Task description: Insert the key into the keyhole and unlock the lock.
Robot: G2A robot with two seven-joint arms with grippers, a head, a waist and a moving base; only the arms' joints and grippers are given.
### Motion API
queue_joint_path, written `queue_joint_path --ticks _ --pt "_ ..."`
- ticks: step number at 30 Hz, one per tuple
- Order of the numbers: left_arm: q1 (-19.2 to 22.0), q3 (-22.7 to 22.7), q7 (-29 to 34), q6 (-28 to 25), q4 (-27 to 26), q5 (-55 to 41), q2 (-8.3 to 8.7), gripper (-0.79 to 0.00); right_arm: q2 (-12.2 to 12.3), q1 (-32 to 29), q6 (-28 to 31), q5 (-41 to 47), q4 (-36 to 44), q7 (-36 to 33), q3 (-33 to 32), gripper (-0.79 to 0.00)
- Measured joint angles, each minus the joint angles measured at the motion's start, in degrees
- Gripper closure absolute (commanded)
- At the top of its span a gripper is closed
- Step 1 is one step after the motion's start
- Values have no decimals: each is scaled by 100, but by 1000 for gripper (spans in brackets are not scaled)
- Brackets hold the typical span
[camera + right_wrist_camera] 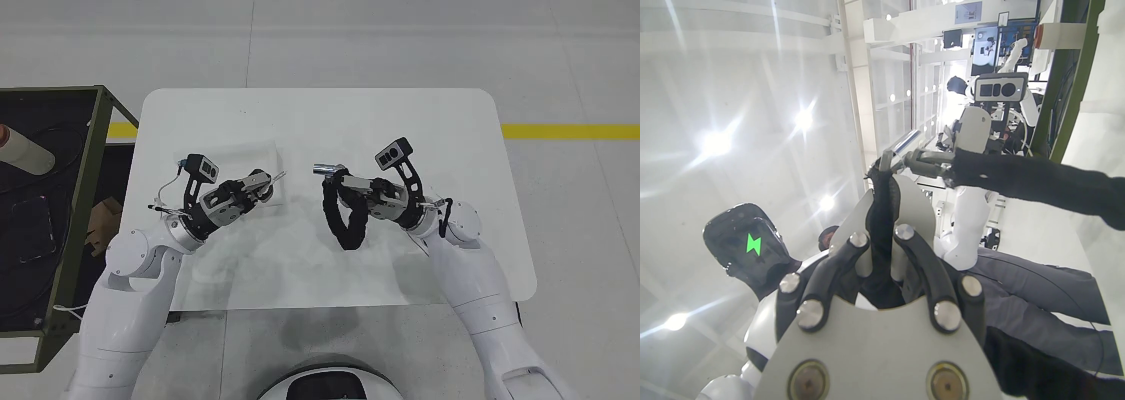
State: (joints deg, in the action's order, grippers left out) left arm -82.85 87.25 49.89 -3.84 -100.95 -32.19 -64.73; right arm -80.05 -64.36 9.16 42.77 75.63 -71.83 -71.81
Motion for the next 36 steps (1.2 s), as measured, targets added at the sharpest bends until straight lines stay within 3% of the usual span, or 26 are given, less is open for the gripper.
queue_joint_path --ticks 5,7,12,15,18,26,29,31,33,36 --pt "-72 40 -70 -90 -88 80 0 0 0 -15 -9 1 17 13 9 0" --pt "-246 164 -260 -566 -307 222 -10 0 -1 -172 -103 44 213 181 38 0" --pt "-354 487 -564 -2729 -383 851 -44 0 2 -320 -490 398 563 441 28 0" --pt "-268 462 -721 -3894 -88 1163 -76 0 16 -391 -581 408 726 639 -11 0" --pt "-93 397 -718 -4695 254 1313 -90 0 22 -514 -511 373 955 877 -31 0" --pt "-98 404 -717 -4644 224 1307 -89 0 25 -567 -390 291 1056 1025 -53 0" --pt "-86 655 -810 -4925 87 1591 -80 0 42 -643 -233 127 1154 1159 -59 0" --pt "44 1045 -1160 -5367 -80 2424 -108 0 65 -737 166 -471 1245 1393 -31 0" --pt "224 1284 -1720 -5441 -322 3599 -162 0 67 -771 279 -876 1244 1373 48 0" --pt "365 1245 -2880 -5416 -483 5375 -223 0 75 -757 307 -1052 1192 1337 113 0"
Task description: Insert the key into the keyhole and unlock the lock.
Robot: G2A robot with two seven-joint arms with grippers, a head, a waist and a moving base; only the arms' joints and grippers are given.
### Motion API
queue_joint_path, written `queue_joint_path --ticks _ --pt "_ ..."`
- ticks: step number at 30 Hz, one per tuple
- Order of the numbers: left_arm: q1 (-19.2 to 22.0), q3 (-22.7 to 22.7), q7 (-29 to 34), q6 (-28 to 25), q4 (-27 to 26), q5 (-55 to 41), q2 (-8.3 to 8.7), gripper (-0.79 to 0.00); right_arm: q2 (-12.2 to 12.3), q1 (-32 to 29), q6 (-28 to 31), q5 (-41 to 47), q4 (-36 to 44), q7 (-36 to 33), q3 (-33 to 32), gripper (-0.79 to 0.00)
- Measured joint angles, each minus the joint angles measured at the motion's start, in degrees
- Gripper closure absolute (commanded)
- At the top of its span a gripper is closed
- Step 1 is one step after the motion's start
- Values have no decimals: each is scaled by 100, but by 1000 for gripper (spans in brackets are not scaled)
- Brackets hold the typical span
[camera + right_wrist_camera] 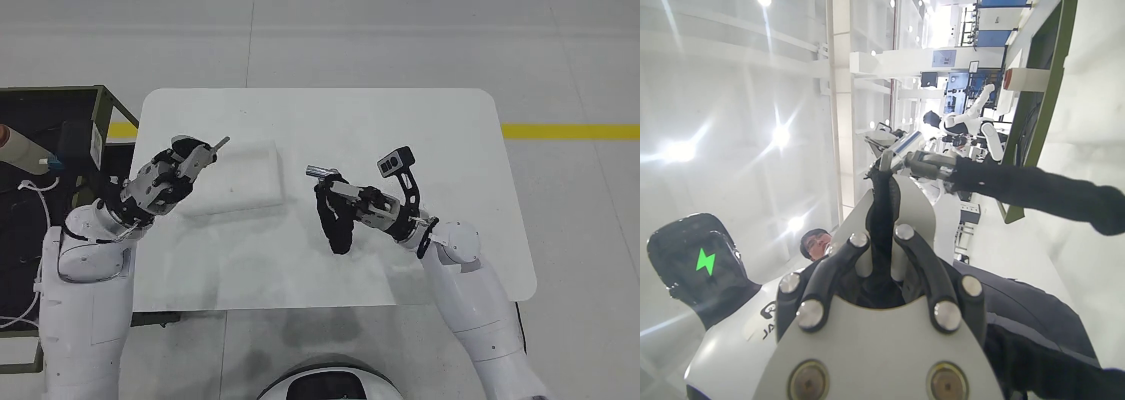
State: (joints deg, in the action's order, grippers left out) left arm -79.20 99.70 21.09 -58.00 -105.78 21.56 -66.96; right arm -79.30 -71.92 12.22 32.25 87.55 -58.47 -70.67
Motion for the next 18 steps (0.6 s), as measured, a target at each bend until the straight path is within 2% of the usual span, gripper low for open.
queue_joint_path --ticks 3,5,7,9,11,16,18 --pt "12 -78 -966 1 -25 1550 -5 0 0 2 -38 -20 -17 -9 24 0" --pt "9 -72 -1003 1 -21 1931 -3 0 0 1 -37 -15 -16 -9 22 0" --pt "9 -70 -612 0 -21 1819 -3 0 0 1 -36 -14 -15 -8 21 0" --pt "9 -70 -437 0 -21 1239 -3 0 0 1 -36 -14 -15 -8 21 0" --pt "9 -70 -455 0 -21 919 -3 0 0 1 -35 -14 -15 -8 21 0" --pt "5 -40 -496 0 -60 944 -3 0 1 -54 -100 42 28 19 38 0" --pt "84 209 -805 0 -431 1342 -7 0 11 -146 -251 162 182 36 5 0"
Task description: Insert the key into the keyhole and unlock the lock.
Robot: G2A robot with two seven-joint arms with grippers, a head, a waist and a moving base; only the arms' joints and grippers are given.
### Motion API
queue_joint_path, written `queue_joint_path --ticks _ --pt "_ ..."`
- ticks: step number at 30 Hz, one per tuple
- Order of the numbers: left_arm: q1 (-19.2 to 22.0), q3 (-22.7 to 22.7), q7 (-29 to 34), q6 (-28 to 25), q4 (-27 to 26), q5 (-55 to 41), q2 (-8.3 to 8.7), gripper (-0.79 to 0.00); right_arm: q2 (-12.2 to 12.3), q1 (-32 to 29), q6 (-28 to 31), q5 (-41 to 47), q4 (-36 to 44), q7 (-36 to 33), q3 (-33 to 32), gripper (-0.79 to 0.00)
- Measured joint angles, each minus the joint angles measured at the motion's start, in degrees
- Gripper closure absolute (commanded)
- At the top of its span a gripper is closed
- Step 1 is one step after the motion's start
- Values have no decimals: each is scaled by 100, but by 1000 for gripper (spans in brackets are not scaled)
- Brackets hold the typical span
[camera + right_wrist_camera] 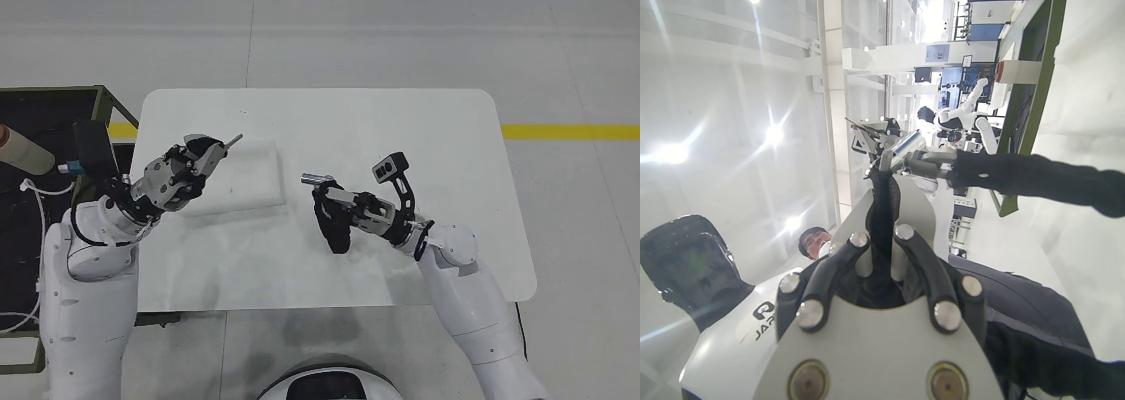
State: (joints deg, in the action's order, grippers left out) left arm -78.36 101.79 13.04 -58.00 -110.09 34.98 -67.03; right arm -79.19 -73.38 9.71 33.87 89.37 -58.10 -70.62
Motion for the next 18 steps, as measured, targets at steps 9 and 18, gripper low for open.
queue_joint_path --ticks 9,18 --pt "481 -161 -4689 402 287 5055 -52 0 48 -63 -44 601 172 -446 -217 0" --pt "475 -747 -7677 1431 1178 7921 78 0 65 -61 126 624 160 -530 -271 0"
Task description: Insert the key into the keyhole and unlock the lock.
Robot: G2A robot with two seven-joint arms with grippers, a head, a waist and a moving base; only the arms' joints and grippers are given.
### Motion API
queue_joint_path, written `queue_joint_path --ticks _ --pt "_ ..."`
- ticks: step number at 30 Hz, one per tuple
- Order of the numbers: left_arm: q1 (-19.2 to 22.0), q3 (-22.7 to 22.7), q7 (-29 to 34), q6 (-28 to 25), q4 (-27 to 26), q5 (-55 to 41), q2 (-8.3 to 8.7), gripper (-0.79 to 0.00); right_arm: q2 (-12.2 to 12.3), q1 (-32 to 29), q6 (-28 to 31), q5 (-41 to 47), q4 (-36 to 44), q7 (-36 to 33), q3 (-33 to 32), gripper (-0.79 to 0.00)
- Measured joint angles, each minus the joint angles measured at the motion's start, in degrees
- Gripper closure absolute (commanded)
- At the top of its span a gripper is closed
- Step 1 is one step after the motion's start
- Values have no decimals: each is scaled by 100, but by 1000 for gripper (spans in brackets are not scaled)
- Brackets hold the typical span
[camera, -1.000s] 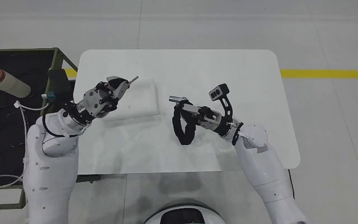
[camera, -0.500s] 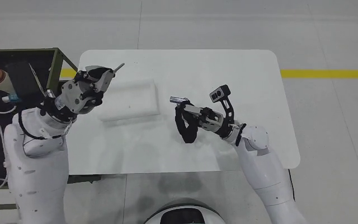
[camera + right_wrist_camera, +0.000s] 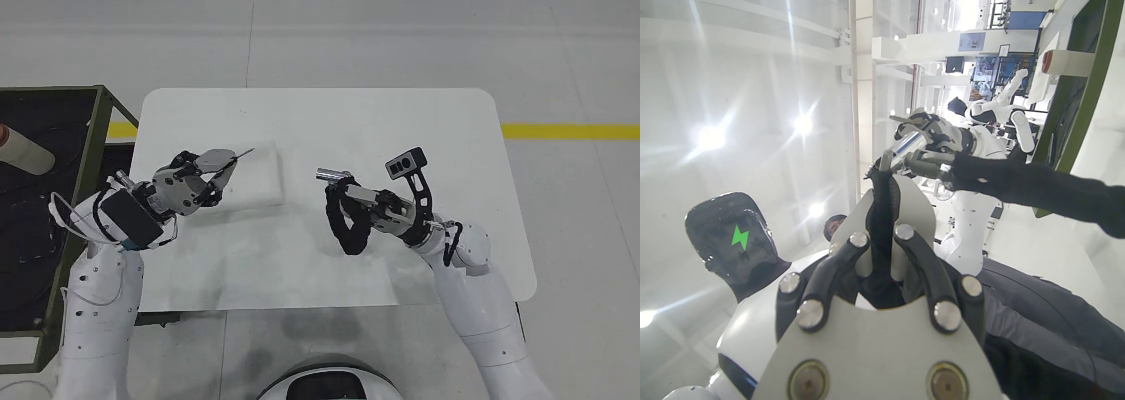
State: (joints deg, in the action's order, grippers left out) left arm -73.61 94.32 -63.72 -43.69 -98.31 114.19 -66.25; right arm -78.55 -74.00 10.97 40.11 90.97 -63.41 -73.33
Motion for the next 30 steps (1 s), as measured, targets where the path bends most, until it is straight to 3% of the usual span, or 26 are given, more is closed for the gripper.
queue_joint_path --ticks 3,5,7,10,13,15,23,26,30 --pt "-47 6 349 59 -84 -235 20 0 8 -65 50 -76 69 68 -6 0" --pt "-178 37 269 464 -481 188 87 0 23 -186 178 -379 214 180 4 0" --pt "-248 -21 -289 1187 -796 1084 161 0 29 -214 150 -465 257 64 49 0" --pt "-121 -26 -1271 2115 -423 2200 256 0 54 -175 80 -327 249 -122 33 0" --pt "-33 -102 -2033 2849 -173 2720 318 0 61 -171 -9 -206 254 -175 48 0" --pt "9 -139 -2312 3076 36 2599 333 0 61 -133 -42 -103 246 -209 68 0" --pt "12 -128 -2279 3095 73 2535 334 0 68 -211 4 -201 365 -161 101 0" --pt "-180 -112 -1992 3532 -233 2933 358 0 77 -325 -46 -299 532 -107 191 0" --pt "-199 -120 -2063 4028 -277 3171 409 0 73 -261 -156 -98 516 -196 309 0"
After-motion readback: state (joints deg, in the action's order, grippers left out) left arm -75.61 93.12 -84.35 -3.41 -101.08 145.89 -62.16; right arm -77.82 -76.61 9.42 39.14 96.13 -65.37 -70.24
